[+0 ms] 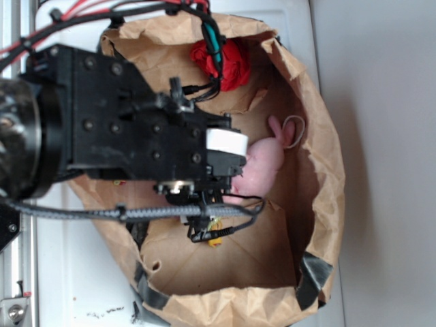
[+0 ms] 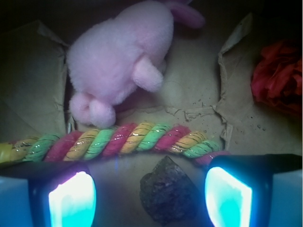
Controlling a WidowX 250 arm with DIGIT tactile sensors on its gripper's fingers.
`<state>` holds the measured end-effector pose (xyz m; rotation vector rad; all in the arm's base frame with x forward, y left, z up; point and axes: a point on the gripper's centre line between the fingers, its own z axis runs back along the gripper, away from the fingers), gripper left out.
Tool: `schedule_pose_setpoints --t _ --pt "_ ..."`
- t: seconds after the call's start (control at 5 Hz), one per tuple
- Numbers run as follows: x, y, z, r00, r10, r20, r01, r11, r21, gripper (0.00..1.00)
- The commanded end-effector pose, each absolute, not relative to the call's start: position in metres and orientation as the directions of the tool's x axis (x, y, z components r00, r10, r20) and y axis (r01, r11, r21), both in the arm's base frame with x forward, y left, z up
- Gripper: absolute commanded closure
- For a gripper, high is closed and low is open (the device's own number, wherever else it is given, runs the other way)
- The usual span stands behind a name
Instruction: Grab the rock.
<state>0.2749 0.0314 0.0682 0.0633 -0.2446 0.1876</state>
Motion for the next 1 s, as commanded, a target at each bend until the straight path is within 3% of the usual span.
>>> schedule_pose_setpoints --t 0.0,0.6,0.8 --pt "0.281 0.039 0.064 0.944 0.166 0.286 -0.198 0.976 0.086 0.00" --pt "0.269 0.029 0.039 0.949 0.105 0.297 -0.156 0.976 0.154 0.00" --pt "0.269 0.027 0.037 0.945 0.113 0.308 -0.167 0.974 0.155 1.00"
